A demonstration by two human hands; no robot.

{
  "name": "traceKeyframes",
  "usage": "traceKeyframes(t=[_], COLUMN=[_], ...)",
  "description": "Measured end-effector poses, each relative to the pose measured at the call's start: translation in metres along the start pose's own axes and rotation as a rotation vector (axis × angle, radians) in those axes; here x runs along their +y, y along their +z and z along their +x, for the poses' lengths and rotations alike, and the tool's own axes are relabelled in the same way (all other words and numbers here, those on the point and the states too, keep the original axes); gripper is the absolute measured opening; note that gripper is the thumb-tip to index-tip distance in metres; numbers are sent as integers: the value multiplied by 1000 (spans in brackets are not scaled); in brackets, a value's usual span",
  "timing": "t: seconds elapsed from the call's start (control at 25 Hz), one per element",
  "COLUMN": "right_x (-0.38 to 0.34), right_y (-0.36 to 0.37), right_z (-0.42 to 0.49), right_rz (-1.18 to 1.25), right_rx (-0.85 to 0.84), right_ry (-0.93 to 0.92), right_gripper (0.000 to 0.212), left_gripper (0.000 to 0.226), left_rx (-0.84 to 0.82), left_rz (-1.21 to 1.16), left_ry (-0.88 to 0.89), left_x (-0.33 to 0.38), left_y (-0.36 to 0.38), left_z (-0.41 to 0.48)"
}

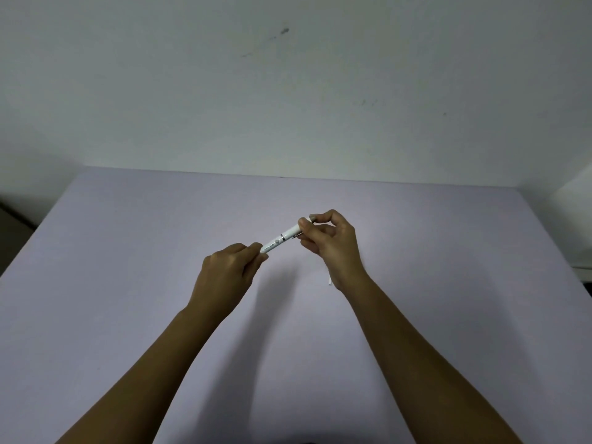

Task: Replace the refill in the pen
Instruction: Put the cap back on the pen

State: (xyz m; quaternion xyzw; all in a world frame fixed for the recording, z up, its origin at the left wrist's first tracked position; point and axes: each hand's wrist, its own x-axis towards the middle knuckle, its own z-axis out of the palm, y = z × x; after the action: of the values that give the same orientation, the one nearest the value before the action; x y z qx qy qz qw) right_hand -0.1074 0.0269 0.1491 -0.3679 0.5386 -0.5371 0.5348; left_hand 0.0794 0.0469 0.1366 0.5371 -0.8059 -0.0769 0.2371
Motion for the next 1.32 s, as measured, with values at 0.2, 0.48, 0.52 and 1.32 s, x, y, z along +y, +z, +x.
traceKeyframes(t=[0.2,0.48,0.52,1.32], right_x=[-3,54,74,221], right_y=[2,-23,-32,-75], right_z=[13,30,28,-26], right_rz=[-141,-557,-642,-1398], right_rx=[5,56,94,208], right_ry=[-30,74,104,133], right_gripper=[16,47,49,60], left_gripper=[24,23,26,23], left_rx=[-72,-317,-387,-428], left_rz=[6,-133,-150,-79], left_ry=[-14,-298,-356,-665], left_x=[3,5,4,7], left_y=[9,76,90,182], left_z=[-2,-9,-13,7])
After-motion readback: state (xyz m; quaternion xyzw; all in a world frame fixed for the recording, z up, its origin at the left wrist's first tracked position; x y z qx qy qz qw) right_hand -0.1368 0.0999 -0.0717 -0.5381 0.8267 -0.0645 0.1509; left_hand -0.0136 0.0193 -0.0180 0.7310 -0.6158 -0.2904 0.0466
